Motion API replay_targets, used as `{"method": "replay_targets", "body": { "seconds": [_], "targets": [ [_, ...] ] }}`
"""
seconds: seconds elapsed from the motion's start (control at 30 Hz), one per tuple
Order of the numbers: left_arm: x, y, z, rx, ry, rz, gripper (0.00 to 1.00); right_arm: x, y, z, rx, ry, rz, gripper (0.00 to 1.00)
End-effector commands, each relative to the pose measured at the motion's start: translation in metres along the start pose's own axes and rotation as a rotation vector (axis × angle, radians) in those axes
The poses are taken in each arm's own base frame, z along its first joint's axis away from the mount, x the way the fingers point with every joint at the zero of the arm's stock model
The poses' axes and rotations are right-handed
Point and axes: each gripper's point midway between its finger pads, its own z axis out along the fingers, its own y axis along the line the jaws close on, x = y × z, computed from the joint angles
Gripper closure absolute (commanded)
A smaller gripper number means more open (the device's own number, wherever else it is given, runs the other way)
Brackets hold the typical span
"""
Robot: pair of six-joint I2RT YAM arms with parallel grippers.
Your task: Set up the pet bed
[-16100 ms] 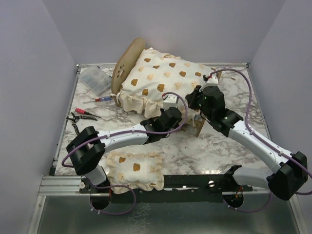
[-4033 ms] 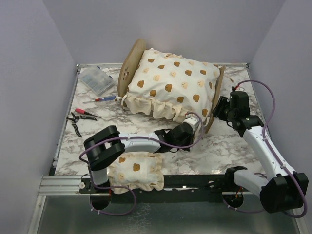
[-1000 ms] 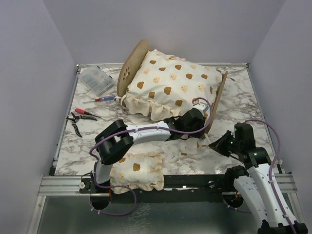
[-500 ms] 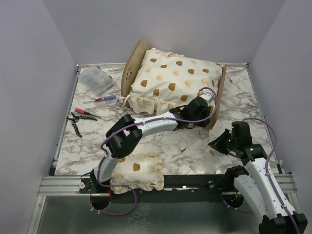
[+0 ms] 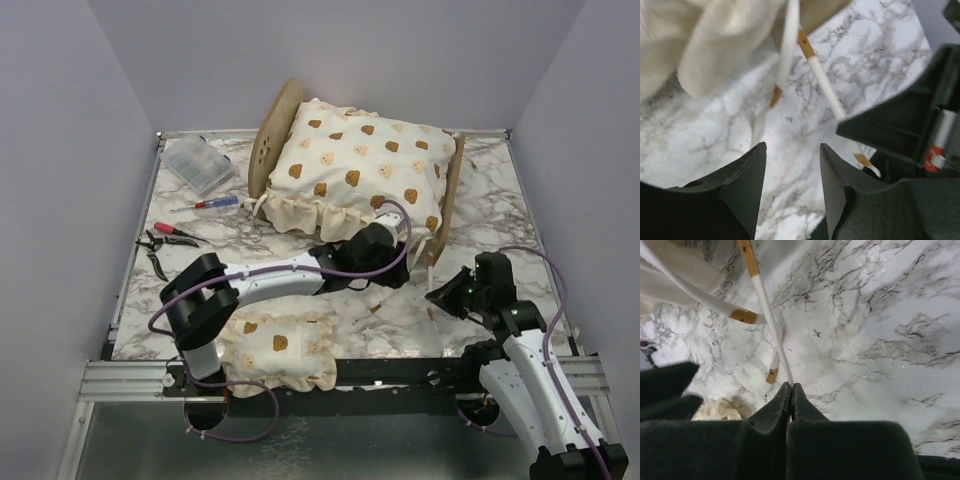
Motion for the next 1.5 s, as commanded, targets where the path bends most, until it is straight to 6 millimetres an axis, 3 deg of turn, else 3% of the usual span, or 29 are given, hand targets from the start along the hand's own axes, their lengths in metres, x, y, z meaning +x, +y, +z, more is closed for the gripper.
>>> {"method": "replay_targets", "body": {
  "seconds": [0.0,0.2,0.37,0.5,0.7,0.77,0.83,0.9,1.1,1.27,1.47],
  "targets": [
    [0.000,-0.036,-0.028,0.104,-0.088,-0.085,0.51,0.004,0.008,0.006,-0.061,0.006,0.088,0.99],
    [0.021,-0.071,-0.023,0.194,-0.098,-0.103,0.50,0.001,0.025,0.007,-0.129,0.007,0.201,0.99],
    [0.037,-0.081,-0.007,0.201,-0.057,-0.075,0.50,0.001,0.034,0.004,-0.170,0.018,0.255,0.99],
    [0.045,-0.079,0.004,0.183,-0.031,-0.059,0.50,0.003,0.040,0.004,-0.202,0.036,0.294,0.99],
    [0.059,-0.059,0.021,0.088,-0.003,-0.045,0.50,0.002,0.046,0.001,-0.222,0.039,0.296,0.99],
    [0.059,-0.060,0.024,0.088,-0.001,-0.039,0.63,0.002,0.045,0.001,-0.226,0.038,0.286,0.99],
    [0.058,-0.058,0.023,0.080,-0.008,-0.017,0.92,0.002,0.042,0.003,-0.216,0.030,0.263,0.99],
    [0.059,-0.045,0.018,0.028,-0.010,0.018,1.00,0.000,0.035,0.007,-0.188,0.012,0.234,0.98],
    [0.060,-0.001,0.008,-0.105,0.028,0.114,1.00,-0.007,0.017,0.026,-0.126,-0.039,0.130,0.71],
    [0.040,0.030,0.006,-0.184,0.050,0.181,1.00,-0.013,0.014,0.042,-0.118,-0.051,0.046,0.55],
    [0.021,0.062,0.011,-0.235,0.077,0.192,1.00,-0.015,0.018,0.052,-0.145,-0.078,0.030,0.50]
  ]
}}
